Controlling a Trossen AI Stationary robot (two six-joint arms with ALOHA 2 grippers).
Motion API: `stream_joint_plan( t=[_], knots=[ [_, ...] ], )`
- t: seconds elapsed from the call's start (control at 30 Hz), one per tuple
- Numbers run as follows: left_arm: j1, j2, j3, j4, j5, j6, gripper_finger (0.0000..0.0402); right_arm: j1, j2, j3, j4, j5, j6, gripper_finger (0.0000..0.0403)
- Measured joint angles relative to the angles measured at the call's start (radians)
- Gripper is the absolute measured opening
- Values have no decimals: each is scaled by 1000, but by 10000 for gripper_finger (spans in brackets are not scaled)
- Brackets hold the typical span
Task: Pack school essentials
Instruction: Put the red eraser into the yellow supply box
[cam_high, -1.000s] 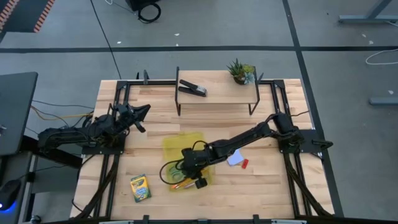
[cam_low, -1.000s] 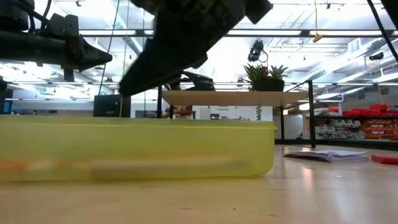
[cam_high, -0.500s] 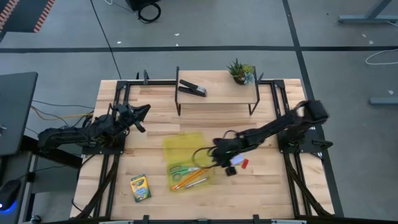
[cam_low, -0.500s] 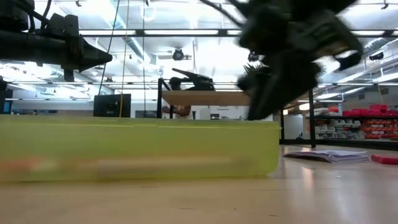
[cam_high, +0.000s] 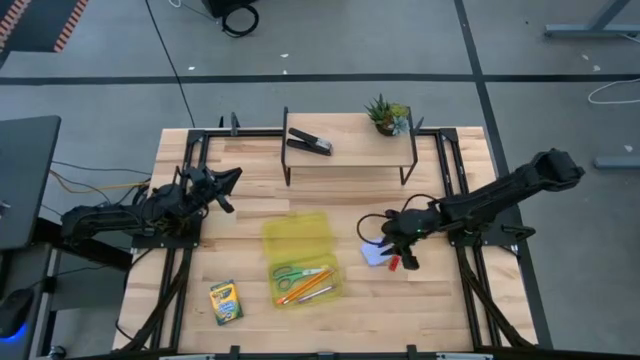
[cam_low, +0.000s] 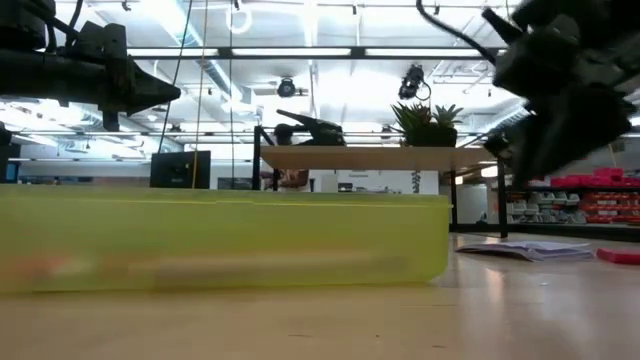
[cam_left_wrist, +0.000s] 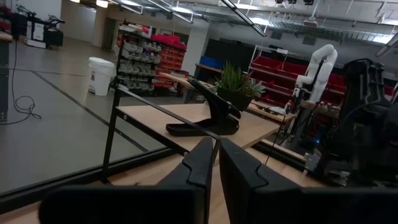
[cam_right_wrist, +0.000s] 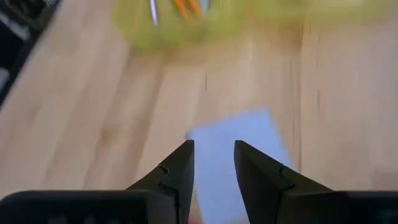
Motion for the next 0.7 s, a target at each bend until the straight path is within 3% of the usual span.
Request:
stream_joint_plan(
  t=[0.17, 0.37, 0.53, 0.7],
  knots=[
    [0, 0, 0, 0, 0, 0, 38, 26, -33, -34, -76, -90, -19, 134],
    [0, 0, 0, 0, 0, 0, 28, 61, -13, -39, -75, -123, -31, 180],
    [0, 0, 0, 0, 0, 0, 33, 112, 24, -39, -74, -124, -143, 218],
    [0, 0, 0, 0, 0, 0, 39, 137, 86, -39, -38, -81, -304, 230]
  ],
)
